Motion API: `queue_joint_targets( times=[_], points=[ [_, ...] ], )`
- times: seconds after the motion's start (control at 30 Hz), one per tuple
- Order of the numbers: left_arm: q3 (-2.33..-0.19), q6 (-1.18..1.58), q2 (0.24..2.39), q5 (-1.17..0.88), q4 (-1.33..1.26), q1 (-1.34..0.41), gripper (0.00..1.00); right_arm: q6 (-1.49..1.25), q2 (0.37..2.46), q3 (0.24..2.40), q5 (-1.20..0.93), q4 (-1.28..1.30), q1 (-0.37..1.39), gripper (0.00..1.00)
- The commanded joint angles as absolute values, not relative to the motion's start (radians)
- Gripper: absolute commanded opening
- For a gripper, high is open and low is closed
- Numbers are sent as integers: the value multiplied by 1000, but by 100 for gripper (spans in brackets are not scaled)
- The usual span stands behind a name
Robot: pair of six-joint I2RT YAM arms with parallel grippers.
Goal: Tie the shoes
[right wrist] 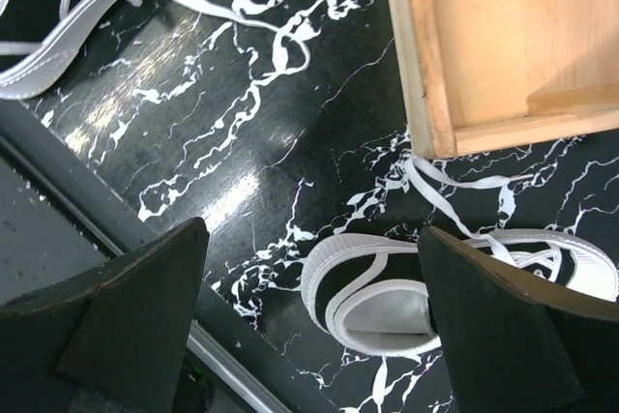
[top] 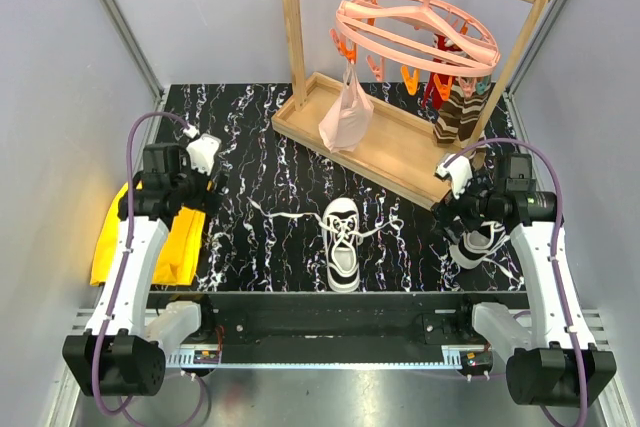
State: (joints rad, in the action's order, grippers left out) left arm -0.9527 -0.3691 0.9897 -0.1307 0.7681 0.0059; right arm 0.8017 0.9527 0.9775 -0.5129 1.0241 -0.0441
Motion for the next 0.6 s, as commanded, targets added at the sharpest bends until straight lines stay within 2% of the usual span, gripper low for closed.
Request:
queue_joint_targets(
  times=[0.0, 0.17, 0.3, 0.57],
  points=[
    [-972, -498, 988, -213, 658, 5, 99, 880, 963, 979, -540, 1090, -44, 100],
    [-1038, -621, 1081, -348, 644, -29, 99, 943, 980, 957, -548, 1117, -43, 100],
    [-1103, -696, 1207, -344, 646, -142, 99, 960, 989, 934, -551, 1114, -35, 100],
    [-1094, -868, 1413, -391, 627, -334, 99, 996, 1019, 896, -532, 1108, -21, 100]
  ],
)
